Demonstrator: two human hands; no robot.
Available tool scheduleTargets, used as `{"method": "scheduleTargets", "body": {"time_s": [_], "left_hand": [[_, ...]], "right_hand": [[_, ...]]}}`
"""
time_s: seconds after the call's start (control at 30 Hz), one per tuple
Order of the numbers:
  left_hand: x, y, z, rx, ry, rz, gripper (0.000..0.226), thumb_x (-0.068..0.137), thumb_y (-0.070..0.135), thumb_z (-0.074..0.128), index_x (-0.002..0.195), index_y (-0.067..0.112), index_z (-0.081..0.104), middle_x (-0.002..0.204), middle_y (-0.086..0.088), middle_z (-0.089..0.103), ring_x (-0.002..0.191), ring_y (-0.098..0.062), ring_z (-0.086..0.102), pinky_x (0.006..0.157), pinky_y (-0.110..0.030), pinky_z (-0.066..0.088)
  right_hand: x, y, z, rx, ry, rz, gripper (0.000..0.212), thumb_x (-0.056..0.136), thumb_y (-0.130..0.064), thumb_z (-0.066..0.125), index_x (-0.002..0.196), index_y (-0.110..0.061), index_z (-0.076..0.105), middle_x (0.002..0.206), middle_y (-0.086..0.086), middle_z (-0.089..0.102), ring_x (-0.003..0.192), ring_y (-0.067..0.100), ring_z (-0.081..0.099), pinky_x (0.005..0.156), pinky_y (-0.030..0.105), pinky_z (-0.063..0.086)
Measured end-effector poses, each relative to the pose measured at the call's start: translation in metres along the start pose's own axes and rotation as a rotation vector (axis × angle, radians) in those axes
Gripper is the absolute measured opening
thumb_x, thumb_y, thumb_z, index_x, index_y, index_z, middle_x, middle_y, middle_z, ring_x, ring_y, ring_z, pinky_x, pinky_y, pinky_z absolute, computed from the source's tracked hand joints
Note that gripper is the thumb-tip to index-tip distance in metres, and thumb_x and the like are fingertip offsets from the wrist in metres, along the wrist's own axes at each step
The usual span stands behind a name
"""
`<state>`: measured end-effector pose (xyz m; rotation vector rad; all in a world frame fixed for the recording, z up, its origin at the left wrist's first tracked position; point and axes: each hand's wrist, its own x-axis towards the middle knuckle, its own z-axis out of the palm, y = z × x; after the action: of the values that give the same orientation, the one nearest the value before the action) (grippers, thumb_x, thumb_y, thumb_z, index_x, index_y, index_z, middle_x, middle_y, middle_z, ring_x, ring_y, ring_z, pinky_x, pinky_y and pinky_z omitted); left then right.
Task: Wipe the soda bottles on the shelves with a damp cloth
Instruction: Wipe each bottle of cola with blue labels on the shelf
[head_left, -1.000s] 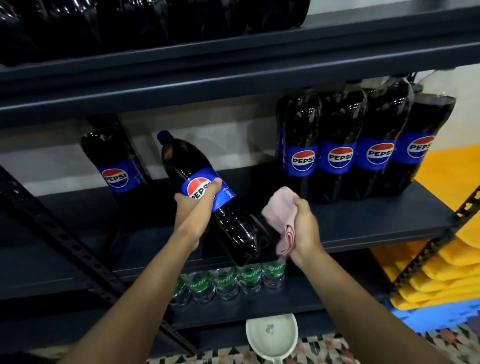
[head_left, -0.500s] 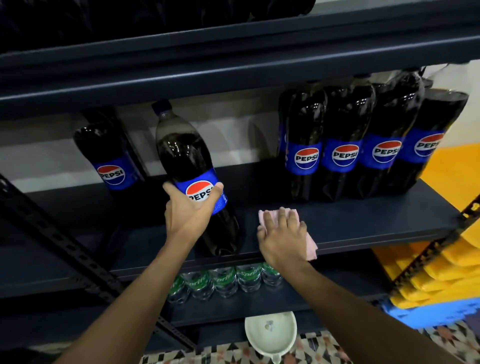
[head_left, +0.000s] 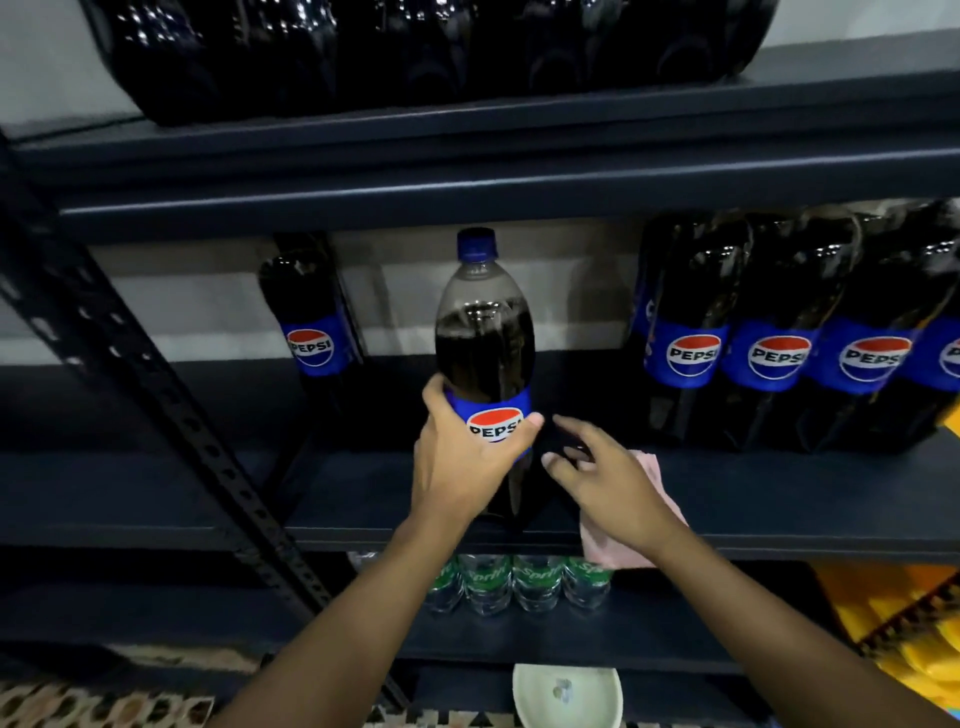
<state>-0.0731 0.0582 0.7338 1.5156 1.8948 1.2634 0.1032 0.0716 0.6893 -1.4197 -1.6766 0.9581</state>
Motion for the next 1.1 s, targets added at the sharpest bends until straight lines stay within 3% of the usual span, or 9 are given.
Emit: {"method": "scheduleTargets", "body": {"time_s": [0.1, 0.17, 0.27, 0.43, 0.57, 0.9, 1.0, 1.1], "left_hand": [[-0.003, -0.009, -0.002, -0.140, -0.087, 0.023, 0.108, 0.071, 0.051, 0.094, 0.151, 0.029, 0.025, 0.124, 0.015, 0.062, 0.106, 0.006, 0.066, 0.082, -0.013, 0.053], [-0.009, -0.020, -0.003, -0.229, -0.118, 0.035, 0.110, 0.072, 0.042, 0.096, 0.155, 0.028, 0.025, 0.135, 0.018, 0.056, 0.113, 0.015, 0.060, 0.084, -0.005, 0.049], [-0.023, -0.044, -0.006, -0.236, -0.072, -0.009, 0.107, 0.078, 0.047, 0.091, 0.160, 0.023, 0.026, 0.155, 0.012, 0.042, 0.136, 0.003, 0.049, 0.101, -0.011, 0.042], [-0.032, -0.073, -0.018, -0.157, -0.019, -0.053, 0.047, 0.091, 0.048, 0.078, 0.132, 0.033, 0.059, 0.133, 0.014, 0.061, 0.121, -0.004, 0.062, 0.088, -0.012, 0.047], [-0.024, -0.081, -0.034, -0.158, 0.009, -0.093, 0.050, 0.094, 0.046, 0.075, 0.137, 0.025, 0.061, 0.134, 0.012, 0.062, 0.114, -0.002, 0.061, 0.087, -0.014, 0.048], [0.000, -0.103, -0.077, -0.200, 0.127, -0.199, 0.066, 0.093, 0.049, 0.075, 0.148, 0.023, 0.050, 0.143, 0.010, 0.057, 0.127, -0.007, 0.055, 0.098, -0.022, 0.045], [0.007, -0.108, -0.086, -0.194, 0.172, -0.219, 0.071, 0.093, 0.049, 0.074, 0.152, 0.021, 0.046, 0.149, 0.004, 0.055, 0.128, -0.008, 0.054, 0.091, -0.018, 0.042], [0.016, -0.111, -0.095, -0.170, 0.222, -0.249, 0.075, 0.094, 0.050, 0.074, 0.156, 0.019, 0.044, 0.153, -0.002, 0.049, 0.134, -0.015, 0.052, 0.096, -0.025, 0.041]], "right_hand": [[0.003, -0.002, 0.002, 0.052, -0.116, -0.003, 0.072, 0.093, -0.035, 0.074, 0.156, -0.030, 0.039, 0.150, -0.013, 0.048, 0.129, 0.007, 0.055, 0.104, 0.026, 0.048], [0.003, 0.002, 0.008, 0.060, -0.156, -0.001, 0.079, 0.091, -0.038, 0.076, 0.158, -0.031, 0.035, 0.152, -0.012, 0.049, 0.129, 0.009, 0.056, 0.105, 0.028, 0.050], [-0.002, 0.007, 0.023, 0.084, -0.118, -0.017, 0.075, 0.089, -0.043, 0.077, 0.154, -0.040, 0.040, 0.144, -0.016, 0.056, 0.124, 0.007, 0.060, 0.104, 0.032, 0.052], [-0.002, 0.002, 0.045, 0.119, -0.037, -0.054, 0.069, 0.089, -0.042, 0.077, 0.150, -0.041, 0.044, 0.143, -0.014, 0.056, 0.124, 0.008, 0.059, 0.100, 0.029, 0.051], [0.006, -0.012, 0.066, 0.059, -0.044, -0.059, 0.071, 0.088, -0.046, 0.077, 0.151, -0.040, 0.044, 0.143, -0.013, 0.057, 0.123, 0.009, 0.060, 0.102, 0.036, 0.052], [0.035, -0.059, 0.141, 0.023, -0.088, -0.132, 0.065, 0.091, -0.041, 0.076, 0.148, -0.026, 0.048, 0.138, -0.009, 0.059, 0.116, 0.011, 0.061, 0.092, 0.027, 0.051], [0.045, -0.070, 0.163, -0.004, -0.108, -0.133, 0.062, 0.092, -0.039, 0.074, 0.146, -0.025, 0.047, 0.140, -0.004, 0.060, 0.117, 0.016, 0.062, 0.093, 0.036, 0.054], [0.053, -0.081, 0.183, -0.036, -0.134, -0.150, 0.058, 0.094, -0.036, 0.071, 0.145, -0.024, 0.046, 0.141, 0.000, 0.060, 0.118, 0.021, 0.063, 0.095, 0.041, 0.055]]}}
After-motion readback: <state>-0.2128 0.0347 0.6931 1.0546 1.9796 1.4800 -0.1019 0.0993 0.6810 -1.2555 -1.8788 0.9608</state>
